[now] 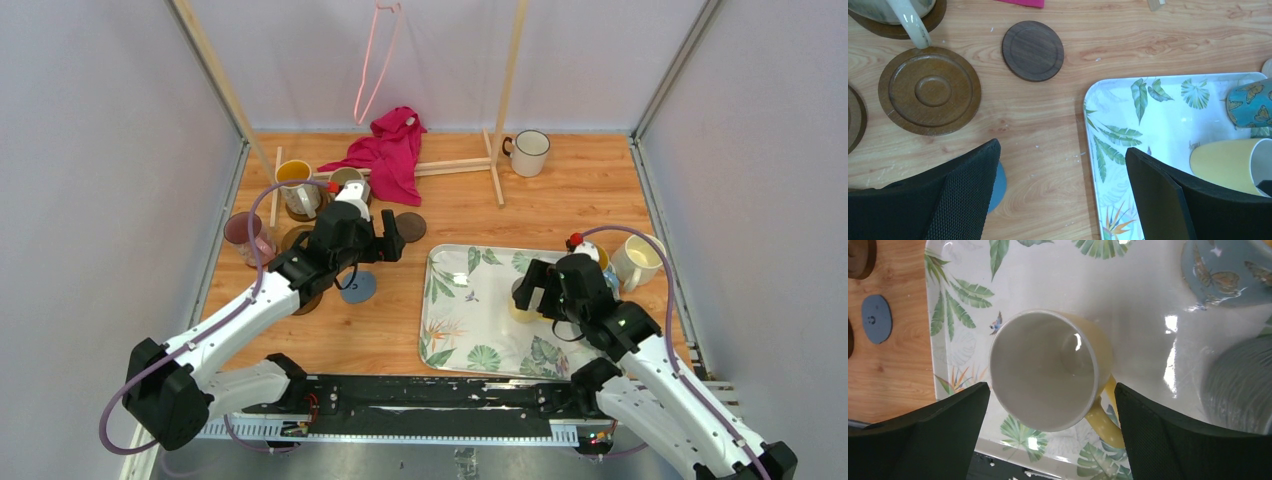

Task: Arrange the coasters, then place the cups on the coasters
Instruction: Pick up the cup from the tray.

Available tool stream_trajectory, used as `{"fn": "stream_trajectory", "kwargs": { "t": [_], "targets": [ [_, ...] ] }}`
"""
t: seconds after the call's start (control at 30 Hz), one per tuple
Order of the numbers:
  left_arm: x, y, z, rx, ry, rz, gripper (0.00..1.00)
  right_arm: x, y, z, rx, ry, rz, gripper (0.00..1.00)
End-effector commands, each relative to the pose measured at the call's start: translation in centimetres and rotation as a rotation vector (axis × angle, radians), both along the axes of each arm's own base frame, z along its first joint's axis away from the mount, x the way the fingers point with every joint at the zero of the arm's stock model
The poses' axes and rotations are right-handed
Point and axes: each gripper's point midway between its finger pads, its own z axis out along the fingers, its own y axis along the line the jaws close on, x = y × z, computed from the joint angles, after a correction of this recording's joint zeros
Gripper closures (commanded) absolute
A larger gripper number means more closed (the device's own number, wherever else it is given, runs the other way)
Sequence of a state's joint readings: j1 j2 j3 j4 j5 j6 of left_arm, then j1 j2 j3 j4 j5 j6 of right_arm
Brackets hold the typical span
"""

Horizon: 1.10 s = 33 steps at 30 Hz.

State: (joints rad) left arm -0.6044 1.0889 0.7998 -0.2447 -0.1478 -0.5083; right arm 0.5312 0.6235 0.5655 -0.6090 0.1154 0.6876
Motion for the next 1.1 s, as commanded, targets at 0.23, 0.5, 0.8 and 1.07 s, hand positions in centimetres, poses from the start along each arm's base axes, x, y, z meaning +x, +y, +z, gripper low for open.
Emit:
{"fn": "stream_trajectory", "kwargs": {
  "t": [0.23,0.5,0.8,1.07],
  "targets": [
    [-0.7,-1.3,0.7,-0.016,-0.013,-0.07,0.0,-1.4,5.2,0.7,0.147,0.026,0.089,0.0],
    [-1.8,-2.4,0.7,-0.006,-0.016,-0.109,0.0,-2.1,9.2,-0.7,0.074,0.097,0.143,0.0],
    [-2.5,-2.2,1.3,-0.006,-0.022,-0.114,0.0,3.2,9.9,-0.2,-0.056,-0.003,0.042,0.0],
    [-3.4,-1.5,1.3,-0.004,-0.02,-0.118,0.0,7.4,12.9,-0.2,0.023,0.004,0.048,0.0]
  ]
}}
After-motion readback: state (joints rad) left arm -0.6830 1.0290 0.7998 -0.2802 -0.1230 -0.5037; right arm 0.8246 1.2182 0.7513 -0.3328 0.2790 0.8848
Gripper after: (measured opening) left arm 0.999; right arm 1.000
